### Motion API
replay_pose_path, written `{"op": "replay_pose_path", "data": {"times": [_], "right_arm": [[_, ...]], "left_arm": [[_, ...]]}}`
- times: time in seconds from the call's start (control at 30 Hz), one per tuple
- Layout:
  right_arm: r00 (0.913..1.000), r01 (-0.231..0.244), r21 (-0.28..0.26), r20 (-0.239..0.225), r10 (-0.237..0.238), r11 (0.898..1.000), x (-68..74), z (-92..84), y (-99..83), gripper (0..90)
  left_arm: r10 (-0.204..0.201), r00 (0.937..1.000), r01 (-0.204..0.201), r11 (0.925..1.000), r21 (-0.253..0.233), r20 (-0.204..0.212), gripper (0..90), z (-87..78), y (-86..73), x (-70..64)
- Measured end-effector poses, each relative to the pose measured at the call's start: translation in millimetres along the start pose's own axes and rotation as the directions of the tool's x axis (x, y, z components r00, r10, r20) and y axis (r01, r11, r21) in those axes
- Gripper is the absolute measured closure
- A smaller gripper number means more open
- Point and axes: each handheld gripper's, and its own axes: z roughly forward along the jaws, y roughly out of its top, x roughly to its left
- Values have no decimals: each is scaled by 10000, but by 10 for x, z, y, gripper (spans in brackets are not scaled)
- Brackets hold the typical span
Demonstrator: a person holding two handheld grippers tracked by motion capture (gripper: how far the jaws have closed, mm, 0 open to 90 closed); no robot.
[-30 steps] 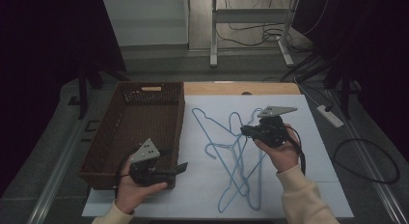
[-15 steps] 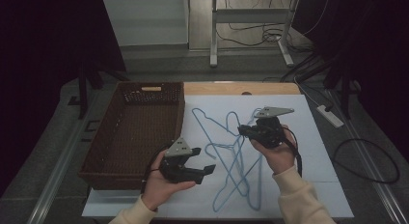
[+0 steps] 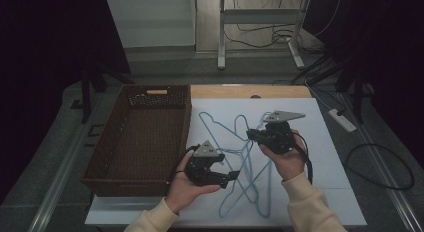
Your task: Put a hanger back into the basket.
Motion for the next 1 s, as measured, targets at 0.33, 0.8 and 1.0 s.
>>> {"op": "replay_pose_path", "data": {"times": [0.33,0.8,1.0], "right_arm": [[9999,102,-116,111,-101,9999,28,-9,6,861],[9993,359,-359,141,-354,9987,101,-58,19,858],[9997,166,-874,-167,-181,9960,103,-159,44,855]], "left_arm": [[-210,9990,194,9991,381,403,330,232,91,14],[-705,9949,655,9954,700,720,826,268,89,76],[-910,9937,890,9955,325,658,867,179,91,122]]}}
